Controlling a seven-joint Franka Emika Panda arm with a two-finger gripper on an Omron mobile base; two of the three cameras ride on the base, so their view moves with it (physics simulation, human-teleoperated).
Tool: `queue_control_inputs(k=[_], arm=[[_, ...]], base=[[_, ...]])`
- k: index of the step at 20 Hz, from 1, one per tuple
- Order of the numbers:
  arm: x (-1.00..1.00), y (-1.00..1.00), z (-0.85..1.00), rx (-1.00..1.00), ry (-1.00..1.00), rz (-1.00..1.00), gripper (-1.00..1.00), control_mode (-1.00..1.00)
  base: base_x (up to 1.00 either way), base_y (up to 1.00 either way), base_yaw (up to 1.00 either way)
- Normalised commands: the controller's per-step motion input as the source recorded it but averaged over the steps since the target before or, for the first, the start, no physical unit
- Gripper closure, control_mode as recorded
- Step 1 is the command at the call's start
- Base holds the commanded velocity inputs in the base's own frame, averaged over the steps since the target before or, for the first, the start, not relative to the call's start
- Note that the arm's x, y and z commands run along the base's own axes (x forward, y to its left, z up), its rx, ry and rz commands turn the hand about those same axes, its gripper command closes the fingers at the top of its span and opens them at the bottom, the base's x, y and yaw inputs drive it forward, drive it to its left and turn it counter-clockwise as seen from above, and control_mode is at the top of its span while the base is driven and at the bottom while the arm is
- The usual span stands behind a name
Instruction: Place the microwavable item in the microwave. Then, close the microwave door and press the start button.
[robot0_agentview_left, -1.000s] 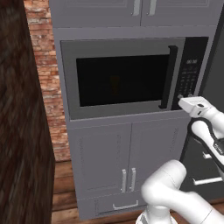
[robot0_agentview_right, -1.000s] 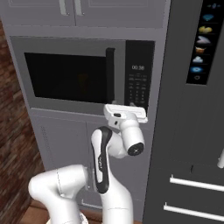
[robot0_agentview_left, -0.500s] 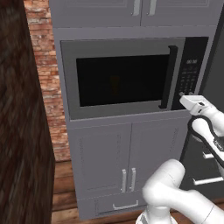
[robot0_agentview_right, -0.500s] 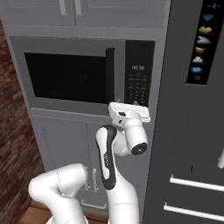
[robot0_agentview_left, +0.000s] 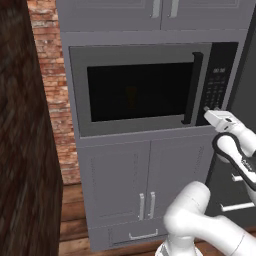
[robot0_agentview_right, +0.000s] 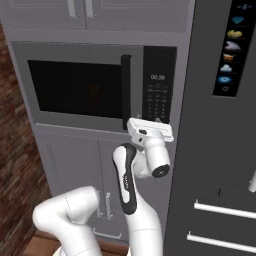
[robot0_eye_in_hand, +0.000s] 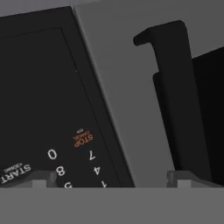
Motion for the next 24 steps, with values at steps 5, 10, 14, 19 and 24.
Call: queue_control_inputs(k=[5, 10, 14, 19, 24], arm=[[0.10, -0.47, -0.05, 0.00, -0.06, 0.05, -1.00, -1.00], [0.16, -0.41, -0.05, 0.00, -0.07, 0.07, -1.00, -1.00], [0.21, -0.41, -0.10, 0.00, -0.06, 0.09, -1.00, -1.00], [0.07, -0.56, -0.11, 0.00, -0.06, 0.08, -1.00, -1.00], [0.03, -0.59, -0.10, 0.00, -0.06, 0.07, -1.00, -1.00]], base=[[0.00, 0.00, 0.00], [0.00, 0.00, 0.00], [0.00, 0.00, 0.00], [0.00, 0.00, 0.00], [0.00, 0.00, 0.00]])
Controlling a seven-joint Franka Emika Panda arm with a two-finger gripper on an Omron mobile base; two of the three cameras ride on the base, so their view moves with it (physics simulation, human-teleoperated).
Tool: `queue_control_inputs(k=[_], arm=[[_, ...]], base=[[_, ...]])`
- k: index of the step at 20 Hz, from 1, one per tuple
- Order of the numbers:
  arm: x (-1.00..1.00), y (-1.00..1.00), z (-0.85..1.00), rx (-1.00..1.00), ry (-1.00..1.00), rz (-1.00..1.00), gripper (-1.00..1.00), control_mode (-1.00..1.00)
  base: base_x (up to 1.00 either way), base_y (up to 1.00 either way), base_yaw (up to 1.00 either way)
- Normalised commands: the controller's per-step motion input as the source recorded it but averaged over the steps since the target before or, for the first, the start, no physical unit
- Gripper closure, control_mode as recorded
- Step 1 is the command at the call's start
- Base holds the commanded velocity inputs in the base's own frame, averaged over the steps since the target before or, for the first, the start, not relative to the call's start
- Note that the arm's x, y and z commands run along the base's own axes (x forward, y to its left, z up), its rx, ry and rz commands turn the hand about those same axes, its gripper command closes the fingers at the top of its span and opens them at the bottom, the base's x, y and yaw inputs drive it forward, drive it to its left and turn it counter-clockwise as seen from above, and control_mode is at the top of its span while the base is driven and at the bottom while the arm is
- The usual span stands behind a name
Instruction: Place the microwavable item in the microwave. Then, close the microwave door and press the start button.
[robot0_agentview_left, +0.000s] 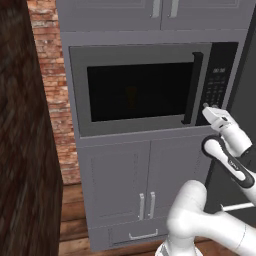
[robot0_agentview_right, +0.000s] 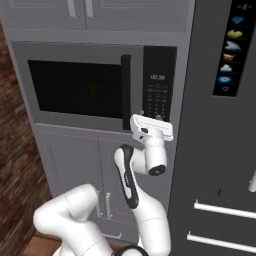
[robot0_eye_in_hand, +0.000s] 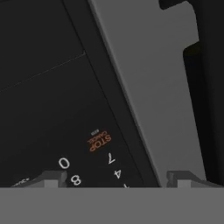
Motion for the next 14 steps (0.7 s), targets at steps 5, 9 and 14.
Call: queue_control_inputs(k=[5, 9, 14], arm=[[0.05, -0.63, -0.05, 0.00, -0.07, 0.08, -1.00, -1.00], [0.11, -0.69, -0.08, 0.00, -0.06, 0.09, -1.00, -1.00], [0.15, -0.72, -0.13, 0.00, -0.05, 0.10, -1.00, -1.00]], base=[[0.00, 0.00, 0.00], [0.00, 0.00, 0.00], [0.00, 0.00, 0.00]])
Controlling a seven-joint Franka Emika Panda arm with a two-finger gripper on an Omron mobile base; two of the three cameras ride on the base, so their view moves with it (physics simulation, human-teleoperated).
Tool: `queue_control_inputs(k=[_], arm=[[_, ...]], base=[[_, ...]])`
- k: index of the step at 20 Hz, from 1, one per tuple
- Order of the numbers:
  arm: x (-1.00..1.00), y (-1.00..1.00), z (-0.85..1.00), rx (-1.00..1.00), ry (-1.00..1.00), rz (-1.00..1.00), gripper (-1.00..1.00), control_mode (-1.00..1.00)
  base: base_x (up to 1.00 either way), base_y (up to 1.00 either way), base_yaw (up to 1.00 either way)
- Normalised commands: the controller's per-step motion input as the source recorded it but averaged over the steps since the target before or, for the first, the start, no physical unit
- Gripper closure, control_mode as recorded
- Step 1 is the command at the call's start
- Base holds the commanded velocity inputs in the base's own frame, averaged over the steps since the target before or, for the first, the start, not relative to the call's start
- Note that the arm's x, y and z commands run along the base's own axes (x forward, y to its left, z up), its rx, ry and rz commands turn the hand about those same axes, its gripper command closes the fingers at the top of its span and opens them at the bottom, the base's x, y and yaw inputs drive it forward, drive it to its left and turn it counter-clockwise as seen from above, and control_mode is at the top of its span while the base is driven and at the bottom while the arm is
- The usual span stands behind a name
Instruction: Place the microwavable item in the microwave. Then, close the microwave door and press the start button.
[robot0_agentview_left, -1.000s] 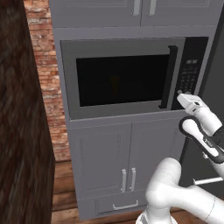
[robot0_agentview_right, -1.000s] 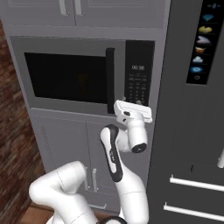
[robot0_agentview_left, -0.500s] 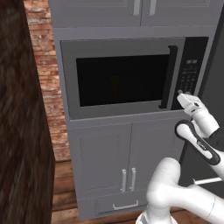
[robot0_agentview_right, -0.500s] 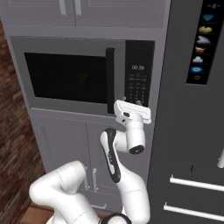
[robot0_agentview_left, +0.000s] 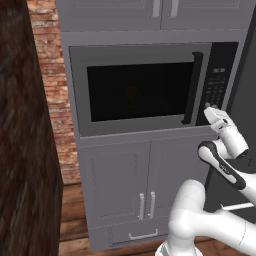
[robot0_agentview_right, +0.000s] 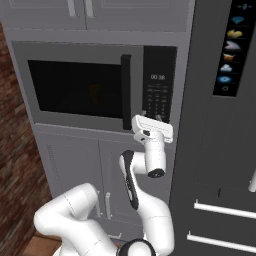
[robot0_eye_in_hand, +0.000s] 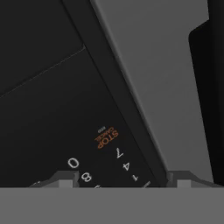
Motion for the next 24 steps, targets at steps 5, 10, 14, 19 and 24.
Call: queue_control_inputs(k=[5, 10, 14, 19, 24], arm=[[0.13, -0.75, -0.05, 0.00, -0.07, 0.09, -1.00, -1.00], [0.01, -0.77, 0.00, 0.00, -0.14, 0.07, -1.00, -1.00], [0.01, -0.74, 0.00, 0.00, -0.21, 0.08, -1.00, -1.00], [0.14, -0.51, -0.14, 0.01, -0.08, 0.09, -1.00, -1.00], [0.13, -0.07, -0.23, 0.00, -0.01, 0.15, -1.00, -1.00]], base=[[0.00, 0.00, 0.00], [0.00, 0.00, 0.00], [0.00, 0.00, 0.00], [0.00, 0.00, 0.00], [0.00, 0.00, 0.00]])
